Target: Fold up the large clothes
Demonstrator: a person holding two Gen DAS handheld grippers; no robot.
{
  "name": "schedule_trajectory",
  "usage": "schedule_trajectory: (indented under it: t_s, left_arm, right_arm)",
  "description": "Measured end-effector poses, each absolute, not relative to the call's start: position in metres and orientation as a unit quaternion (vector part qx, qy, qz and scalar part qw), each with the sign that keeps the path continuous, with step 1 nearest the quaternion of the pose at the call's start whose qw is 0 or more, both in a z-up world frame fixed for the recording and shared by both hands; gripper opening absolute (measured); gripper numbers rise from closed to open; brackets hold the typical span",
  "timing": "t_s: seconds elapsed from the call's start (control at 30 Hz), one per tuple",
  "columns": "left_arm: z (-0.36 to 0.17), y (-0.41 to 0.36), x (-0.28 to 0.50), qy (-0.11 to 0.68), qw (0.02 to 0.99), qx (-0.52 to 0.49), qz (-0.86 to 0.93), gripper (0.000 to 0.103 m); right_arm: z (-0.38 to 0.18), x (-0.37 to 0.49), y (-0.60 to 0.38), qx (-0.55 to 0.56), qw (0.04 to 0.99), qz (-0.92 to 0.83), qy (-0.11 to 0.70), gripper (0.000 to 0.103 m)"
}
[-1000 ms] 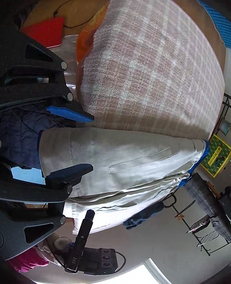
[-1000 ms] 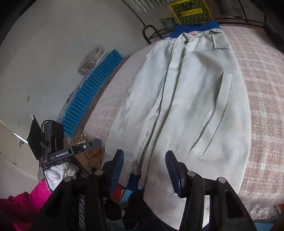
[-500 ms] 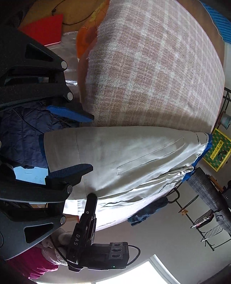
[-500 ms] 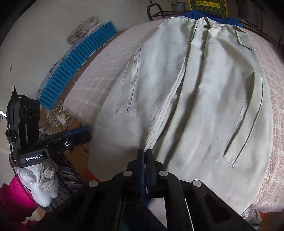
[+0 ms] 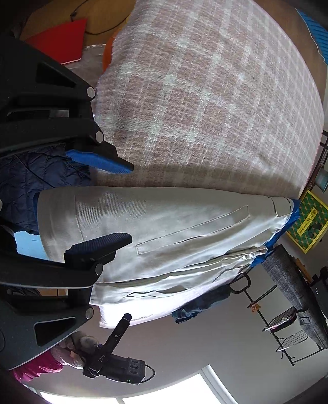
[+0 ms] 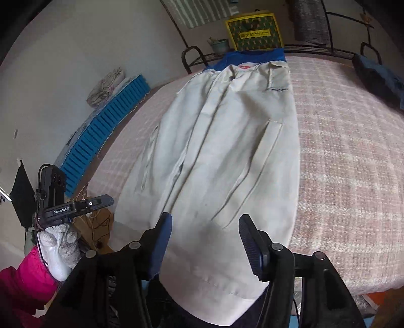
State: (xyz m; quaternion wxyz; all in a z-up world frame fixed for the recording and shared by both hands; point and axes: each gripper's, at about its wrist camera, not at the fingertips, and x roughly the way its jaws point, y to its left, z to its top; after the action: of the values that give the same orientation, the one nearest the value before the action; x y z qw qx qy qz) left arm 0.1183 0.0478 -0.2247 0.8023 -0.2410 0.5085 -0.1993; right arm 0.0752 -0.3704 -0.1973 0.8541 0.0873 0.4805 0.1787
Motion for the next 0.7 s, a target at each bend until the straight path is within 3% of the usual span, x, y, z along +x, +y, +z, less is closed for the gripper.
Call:
schedule_trajectory:
  t_s: [0.23, 0.7]
  left_arm:
    - [-0.241, 0.044, 0.142, 0.531, 0.776, -0.267, -0.213, 0.049]
    - [-0.242, 0.029, 0.119, 0.564, 0.737, -0.266, -0.261, 0.049]
  right_arm:
    - [-0.228, 0.087, -0.433, 0.183, 0.825, 0.164, 0.509, 0.06]
    - [-0.253, 0.063, -0.428, 0.258, 0.763, 0.283, 0.52, 0.054]
